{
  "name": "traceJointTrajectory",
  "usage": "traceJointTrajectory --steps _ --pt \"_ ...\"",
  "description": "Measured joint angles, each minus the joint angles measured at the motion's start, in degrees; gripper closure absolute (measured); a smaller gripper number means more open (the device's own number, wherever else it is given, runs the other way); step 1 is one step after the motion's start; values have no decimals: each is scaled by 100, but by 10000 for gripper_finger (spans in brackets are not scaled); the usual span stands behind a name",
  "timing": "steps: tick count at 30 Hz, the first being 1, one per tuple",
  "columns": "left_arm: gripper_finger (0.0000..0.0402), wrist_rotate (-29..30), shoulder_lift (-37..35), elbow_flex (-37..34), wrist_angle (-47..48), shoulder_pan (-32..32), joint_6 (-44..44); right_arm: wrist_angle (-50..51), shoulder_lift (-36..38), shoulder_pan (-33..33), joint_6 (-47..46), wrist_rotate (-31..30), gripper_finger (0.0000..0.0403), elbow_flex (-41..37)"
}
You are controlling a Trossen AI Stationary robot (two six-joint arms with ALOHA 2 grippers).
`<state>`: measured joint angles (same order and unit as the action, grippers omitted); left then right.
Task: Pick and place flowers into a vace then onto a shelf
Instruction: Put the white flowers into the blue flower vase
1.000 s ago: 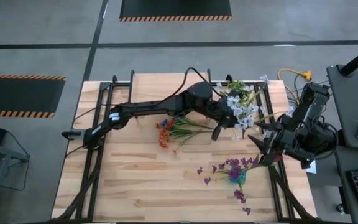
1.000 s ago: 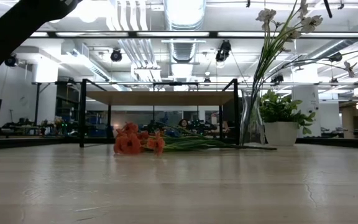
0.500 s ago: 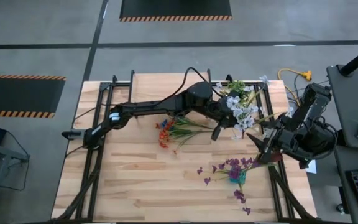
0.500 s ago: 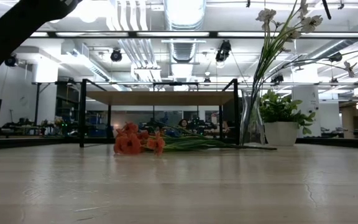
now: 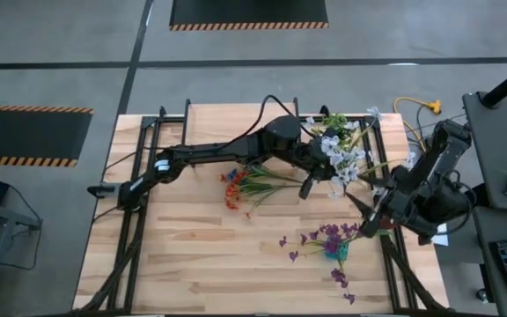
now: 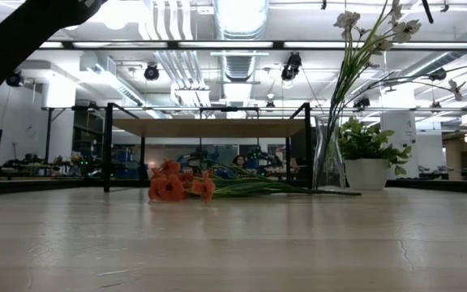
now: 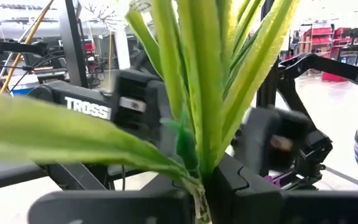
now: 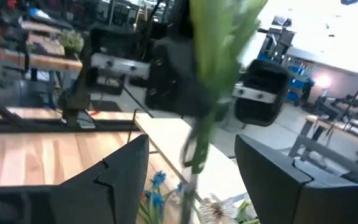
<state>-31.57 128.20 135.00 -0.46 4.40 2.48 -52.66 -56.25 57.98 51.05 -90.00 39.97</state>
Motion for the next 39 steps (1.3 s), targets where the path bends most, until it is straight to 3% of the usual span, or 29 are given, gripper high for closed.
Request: traceJointTrajectory --steps 3,7,12,15,19,23,24,29,35,39 --pt "402 0 -11 0 -7 0 0 25 -196 -59 -1 20 172 -2" --pt "402 -57 -95 0 63 -2 17 18 -232 -67 -183 622 172 -2" --pt "402 25 -325 0 457 5 309 36 87 -62 -66 839 172 -2" --pt "402 69 -521 0 755 22 552 406 414 -62 -80 1321 172 -2" --pt "402 329 -767 0 985 24 668 1897 1116 -66 -908 2126 172 46" --pt "402 549 -850 4 1263 55 797 4839 1919 -412 -2969 4416 172 489" --pt "402 589 -850 4 1297 60 800 5183 2009 -611 -3343 4689 172 591" --pt "402 776 -850 2 1349 59 923 5498 2100 -1560 -3297 4640 172 810" --pt "402 841 -858 2 1398 123 949 6125 1928 -2143 -3392 4338 172 1064" --pt "402 857 -840 2 1397 155 949 6242 1703 -2393 -3462 4598 172 1149"
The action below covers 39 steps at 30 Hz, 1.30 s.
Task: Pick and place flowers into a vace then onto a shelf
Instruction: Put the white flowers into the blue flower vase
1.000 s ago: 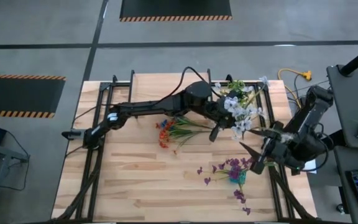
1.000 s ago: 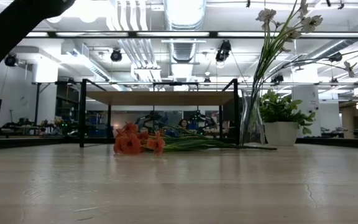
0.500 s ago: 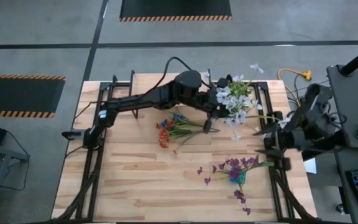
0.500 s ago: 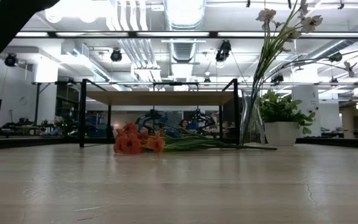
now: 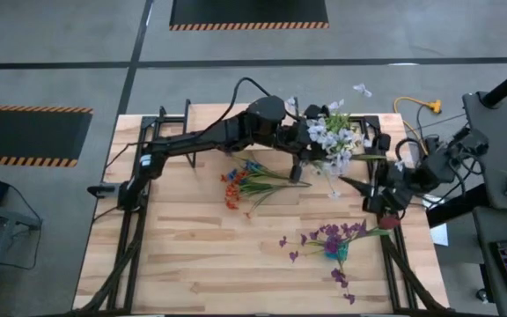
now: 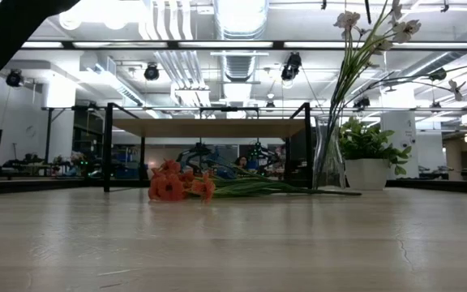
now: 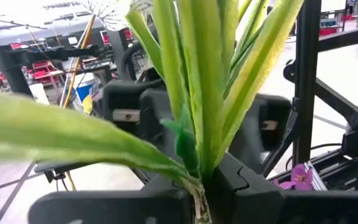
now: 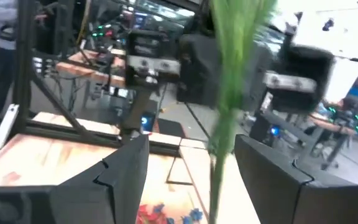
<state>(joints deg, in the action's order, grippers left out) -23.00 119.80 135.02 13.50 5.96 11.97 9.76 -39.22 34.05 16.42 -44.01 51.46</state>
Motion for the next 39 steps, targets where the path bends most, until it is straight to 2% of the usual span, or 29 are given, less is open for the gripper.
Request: traceJointTrajectory --steps 6,12,17,27,30,36,39 --pt "402 -4 49 -4 -7 -4 0 515 -365 -328 -416 75 172 411" --pt "402 -20 49 -4 -82 -4 -1 710 -779 -412 -431 115 172 750" --pt "402 -23 49 -4 -57 -35 -3 1003 -1028 -414 -602 -92 184 1000" --pt "402 -20 49 -4 -53 -52 -4 1106 -1038 -411 -754 -284 265 1080" --pt "399 -15 49 -4 -59 -52 -103 1100 -1039 -411 -832 -529 297 1069" --pt "374 -21 49 -4 -86 -52 -177 1091 -1042 -433 -868 -568 377 1121" --pt "352 -26 49 -4 -86 -52 -173 1086 -1041 -433 -861 -568 390 1119"
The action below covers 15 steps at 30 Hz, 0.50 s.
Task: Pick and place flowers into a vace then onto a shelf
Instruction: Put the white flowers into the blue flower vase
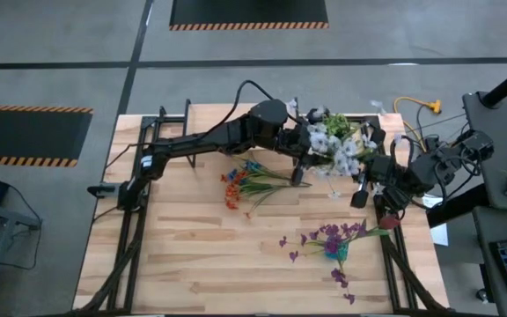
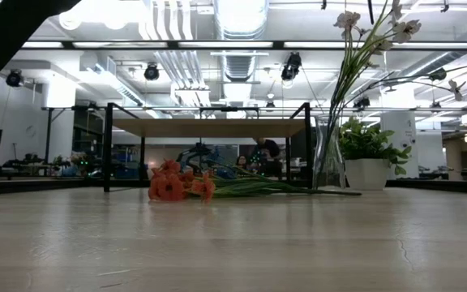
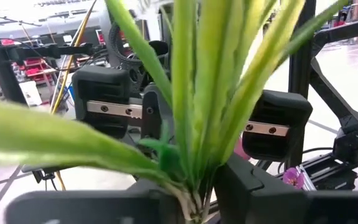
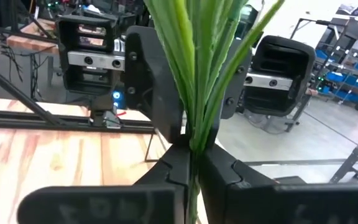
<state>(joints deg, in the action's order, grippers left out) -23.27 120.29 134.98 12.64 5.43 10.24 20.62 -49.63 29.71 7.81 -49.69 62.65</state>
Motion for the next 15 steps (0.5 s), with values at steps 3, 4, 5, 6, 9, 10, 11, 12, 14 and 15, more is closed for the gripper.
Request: traceJointTrajectory --steps 3,4,5,6,9,10,11,12,14,15 --pt "318 -33 -10 0 2 0 16 -4 -4 0 -15 -1 392 0" --pt "306 -35 -29 0 5 0 25 -4 -1 0 -16 -9 392 2" --pt "293 -35 -60 0 18 0 74 -4 4 0 -13 -43 393 8" --pt "280 -35 -117 -2 43 13 130 -1 9 0 -10 -109 393 21" --pt "248 -33 -375 -2 95 37 165 1 82 0 16 -165 393 104" --pt "240 -31 -487 0 185 53 170 3 111 0 24 -175 393 135" --pt "235 -30 -598 0 361 69 171 1 131 0 28 -174 393 167" --pt "230 -26 -702 2 576 79 171 0 140 0 26 -176 393 194" --pt "227 -9 -920 2 1140 109 168 3 150 0 -20 -175 394 240" --pt "226 61 -1015 2 1442 120 168 -11 149 4 -85 -145 394 258"
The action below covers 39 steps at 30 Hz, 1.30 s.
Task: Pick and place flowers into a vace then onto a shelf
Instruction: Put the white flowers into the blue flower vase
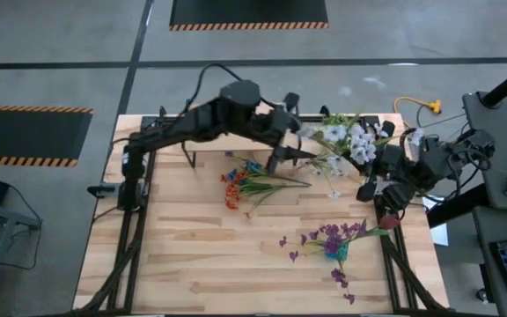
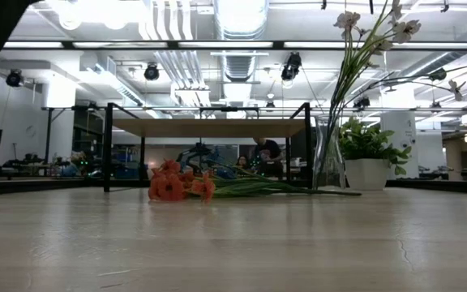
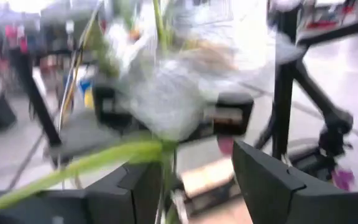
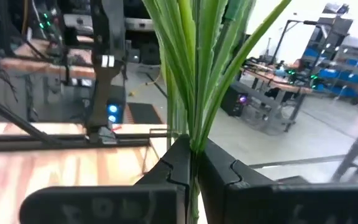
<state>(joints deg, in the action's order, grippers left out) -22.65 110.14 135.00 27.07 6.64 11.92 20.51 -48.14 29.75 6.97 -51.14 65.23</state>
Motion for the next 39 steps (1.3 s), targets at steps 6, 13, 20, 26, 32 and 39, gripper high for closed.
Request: traceJointTrajectory --steps 6,13,20,26,32,39 --pt "226 577 -381 0 1416 7 2 -1115 39 208 212 786 394 -99" --pt "226 1274 -402 0 2495 6 -149 -1661 188 754 42 746 394 -546" --pt "226 1278 -334 -13 2494 10 -173 -2478 168 2010 595 -128 394 -861" --pt "226 1582 -356 -13 2484 19 -173 -2587 20 3088 734 -1092 394 -874" --pt "226 1602 -356 -13 2486 22 -184 -3366 -455 3596 1138 -1750 394 -914" --pt "226 1897 -351 -7 2503 24 -260 -3898 -954 4283 1698 -2550 394 -461"
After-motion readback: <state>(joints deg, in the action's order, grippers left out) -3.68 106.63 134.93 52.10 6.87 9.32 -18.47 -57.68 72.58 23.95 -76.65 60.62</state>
